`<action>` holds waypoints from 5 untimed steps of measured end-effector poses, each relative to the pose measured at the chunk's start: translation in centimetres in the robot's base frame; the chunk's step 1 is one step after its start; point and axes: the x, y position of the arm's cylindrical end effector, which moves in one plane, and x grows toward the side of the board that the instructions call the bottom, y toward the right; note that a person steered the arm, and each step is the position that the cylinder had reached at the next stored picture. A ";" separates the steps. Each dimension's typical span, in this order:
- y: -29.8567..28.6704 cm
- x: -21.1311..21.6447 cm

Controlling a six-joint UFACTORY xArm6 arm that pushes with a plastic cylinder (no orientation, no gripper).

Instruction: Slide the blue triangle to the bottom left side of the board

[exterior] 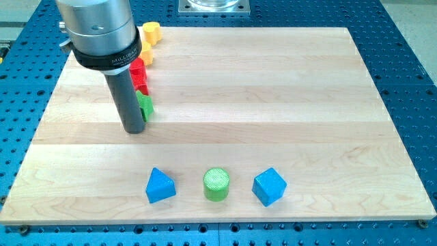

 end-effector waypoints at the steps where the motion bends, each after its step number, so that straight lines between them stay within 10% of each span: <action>1: 0.0 0.0; 5: 8.1 13.1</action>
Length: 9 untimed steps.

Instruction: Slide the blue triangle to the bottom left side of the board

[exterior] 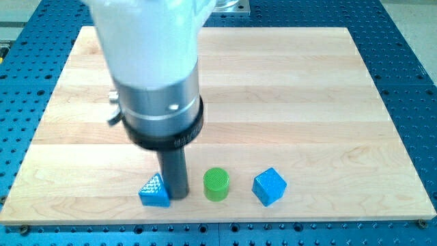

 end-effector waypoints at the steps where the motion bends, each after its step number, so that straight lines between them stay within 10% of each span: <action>1: 0.8 1.1; 9: -16.8 1.8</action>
